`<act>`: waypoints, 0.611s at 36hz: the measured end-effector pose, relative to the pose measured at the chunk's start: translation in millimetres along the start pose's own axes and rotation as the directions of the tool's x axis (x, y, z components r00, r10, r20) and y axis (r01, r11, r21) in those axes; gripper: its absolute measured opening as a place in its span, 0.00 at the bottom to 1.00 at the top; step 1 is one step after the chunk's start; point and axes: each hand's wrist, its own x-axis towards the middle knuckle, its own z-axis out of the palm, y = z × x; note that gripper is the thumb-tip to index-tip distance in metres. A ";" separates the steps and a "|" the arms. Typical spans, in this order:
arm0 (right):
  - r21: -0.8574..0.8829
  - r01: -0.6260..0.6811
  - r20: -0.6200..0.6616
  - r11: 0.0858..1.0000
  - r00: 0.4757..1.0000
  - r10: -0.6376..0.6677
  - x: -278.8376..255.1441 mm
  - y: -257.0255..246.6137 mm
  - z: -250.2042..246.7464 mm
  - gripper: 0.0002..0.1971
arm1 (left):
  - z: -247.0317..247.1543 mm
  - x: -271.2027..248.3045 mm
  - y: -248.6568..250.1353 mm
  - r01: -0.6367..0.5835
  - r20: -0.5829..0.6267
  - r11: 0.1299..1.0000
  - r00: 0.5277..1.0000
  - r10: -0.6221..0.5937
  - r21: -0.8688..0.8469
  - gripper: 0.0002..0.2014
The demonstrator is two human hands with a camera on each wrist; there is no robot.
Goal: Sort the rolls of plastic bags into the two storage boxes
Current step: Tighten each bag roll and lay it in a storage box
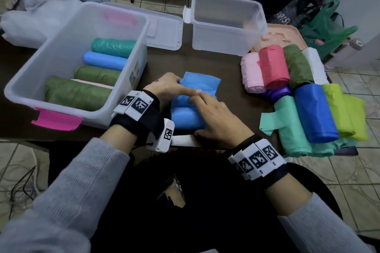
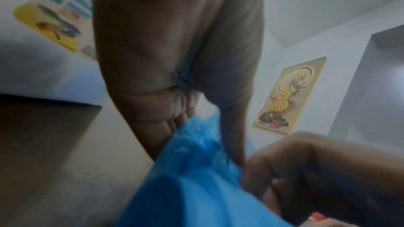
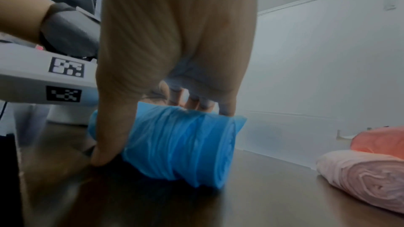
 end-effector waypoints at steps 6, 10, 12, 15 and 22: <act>0.044 -0.003 -0.008 0.999 1.000 0.003 -5.0 0.5 -5.3 0.31 | 2.0 15.4 0.6 0.000 -0.255 0.974 0.965 0.059 0.225 0.11; 0.007 0.010 -0.012 1.000 1.000 -0.010 -4.3 -0.6 -7.1 0.30 | 3.6 18.0 5.1 0.063 -0.343 0.982 0.939 0.002 0.178 0.22; -0.016 0.006 0.001 1.000 1.000 -0.006 -1.5 -0.9 -6.0 0.32 | 2.0 16.4 3.3 0.124 -0.253 0.985 0.963 -0.090 0.120 0.35; -0.065 0.012 0.040 0.998 0.999 -0.009 1.8 -3.6 -4.4 0.29 | 1.6 13.3 0.9 0.151 -0.108 0.972 0.985 -0.133 0.182 0.30; 0.015 0.009 0.150 1.000 0.989 -0.011 2.9 -11.8 -0.3 0.23 | 1.0 6.0 2.0 -0.014 -0.048 0.979 0.999 0.024 0.202 0.07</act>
